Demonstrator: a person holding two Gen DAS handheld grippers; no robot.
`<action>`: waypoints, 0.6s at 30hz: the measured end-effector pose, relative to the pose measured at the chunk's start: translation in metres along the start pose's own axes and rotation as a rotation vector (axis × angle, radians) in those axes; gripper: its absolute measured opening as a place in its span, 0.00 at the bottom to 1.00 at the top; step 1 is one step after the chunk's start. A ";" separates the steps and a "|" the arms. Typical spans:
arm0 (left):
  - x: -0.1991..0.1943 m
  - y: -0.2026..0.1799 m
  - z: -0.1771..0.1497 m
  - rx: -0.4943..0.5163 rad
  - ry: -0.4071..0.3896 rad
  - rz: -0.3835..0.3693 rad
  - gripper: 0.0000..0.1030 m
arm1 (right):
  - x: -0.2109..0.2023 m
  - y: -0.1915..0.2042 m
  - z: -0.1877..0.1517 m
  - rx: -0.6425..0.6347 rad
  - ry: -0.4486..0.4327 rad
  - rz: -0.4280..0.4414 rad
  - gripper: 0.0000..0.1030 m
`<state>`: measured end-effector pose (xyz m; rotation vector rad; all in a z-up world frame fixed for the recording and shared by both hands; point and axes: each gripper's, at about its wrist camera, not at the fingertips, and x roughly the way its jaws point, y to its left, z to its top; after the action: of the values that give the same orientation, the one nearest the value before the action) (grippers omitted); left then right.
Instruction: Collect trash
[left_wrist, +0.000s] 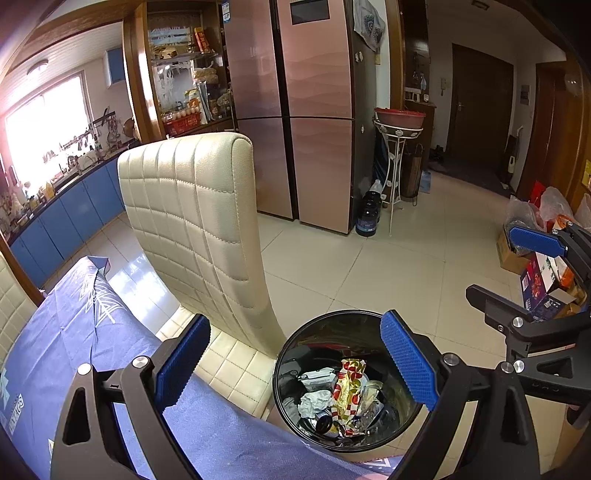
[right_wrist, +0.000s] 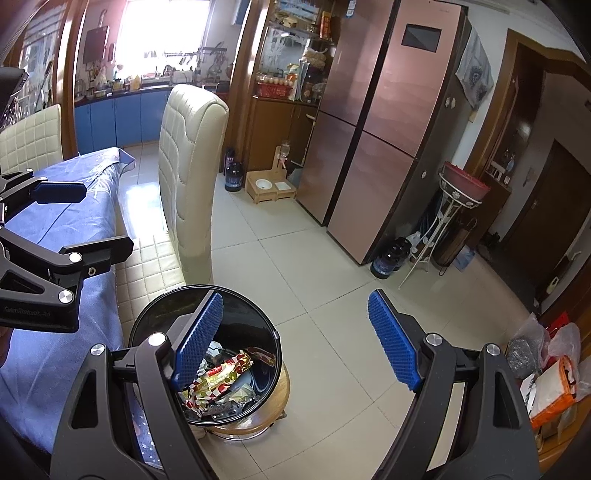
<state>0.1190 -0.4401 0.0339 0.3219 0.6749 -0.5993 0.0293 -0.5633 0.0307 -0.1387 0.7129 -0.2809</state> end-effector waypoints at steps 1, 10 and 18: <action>0.000 0.000 0.000 0.000 -0.002 0.000 0.88 | -0.001 0.000 0.000 0.000 -0.002 -0.001 0.78; -0.005 -0.003 -0.001 0.005 0.009 -0.012 0.88 | -0.004 0.000 0.001 -0.002 -0.007 -0.002 0.78; -0.008 -0.006 -0.001 0.015 0.011 0.002 0.88 | -0.006 0.000 0.001 -0.002 -0.009 -0.004 0.78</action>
<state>0.1100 -0.4405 0.0380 0.3405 0.6810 -0.6014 0.0256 -0.5615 0.0353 -0.1430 0.7037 -0.2838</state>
